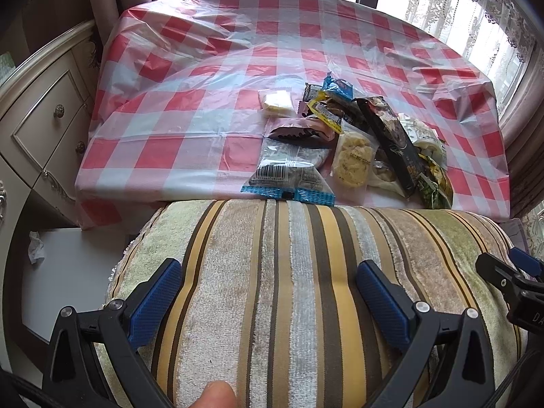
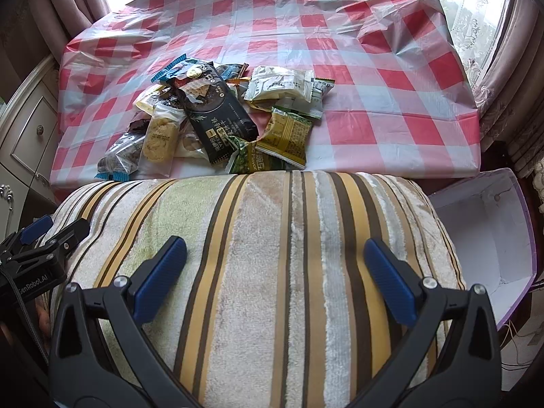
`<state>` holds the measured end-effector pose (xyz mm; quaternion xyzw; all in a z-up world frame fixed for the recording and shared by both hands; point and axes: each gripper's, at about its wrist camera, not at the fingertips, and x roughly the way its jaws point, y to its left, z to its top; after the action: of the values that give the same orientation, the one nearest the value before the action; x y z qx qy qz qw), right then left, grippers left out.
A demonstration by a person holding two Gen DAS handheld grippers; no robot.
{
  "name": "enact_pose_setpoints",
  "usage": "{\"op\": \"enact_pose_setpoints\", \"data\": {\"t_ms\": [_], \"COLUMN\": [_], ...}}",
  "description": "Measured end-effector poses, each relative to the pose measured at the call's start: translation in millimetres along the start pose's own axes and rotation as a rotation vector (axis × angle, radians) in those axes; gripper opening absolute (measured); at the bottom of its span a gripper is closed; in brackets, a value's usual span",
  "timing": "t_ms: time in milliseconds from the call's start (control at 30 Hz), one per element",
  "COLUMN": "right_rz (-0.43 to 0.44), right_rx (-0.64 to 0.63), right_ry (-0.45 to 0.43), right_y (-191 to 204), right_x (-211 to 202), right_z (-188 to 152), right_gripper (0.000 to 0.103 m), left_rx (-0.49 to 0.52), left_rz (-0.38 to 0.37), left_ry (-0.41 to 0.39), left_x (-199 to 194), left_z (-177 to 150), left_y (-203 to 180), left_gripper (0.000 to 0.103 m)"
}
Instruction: Organize snacks
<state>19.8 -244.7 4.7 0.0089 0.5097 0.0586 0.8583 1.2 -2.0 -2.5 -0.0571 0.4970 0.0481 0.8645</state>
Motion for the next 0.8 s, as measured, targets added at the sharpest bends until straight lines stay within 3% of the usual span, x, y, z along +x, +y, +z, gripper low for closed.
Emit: {"op": "enact_pose_setpoints", "data": {"t_ms": [800], "right_rz": [-0.007], "right_rx": [-0.004], "right_ry": [-0.017], "right_y": [0.7], "right_x": [-0.3], "right_z": [-1.4], "right_gripper": [0.103], "left_rx": [-0.008], "left_rz": [0.002], "left_ry": [0.002], "left_x": [-0.2], "left_z": [1.4], "left_y": [2.7], "left_gripper": [0.103]}}
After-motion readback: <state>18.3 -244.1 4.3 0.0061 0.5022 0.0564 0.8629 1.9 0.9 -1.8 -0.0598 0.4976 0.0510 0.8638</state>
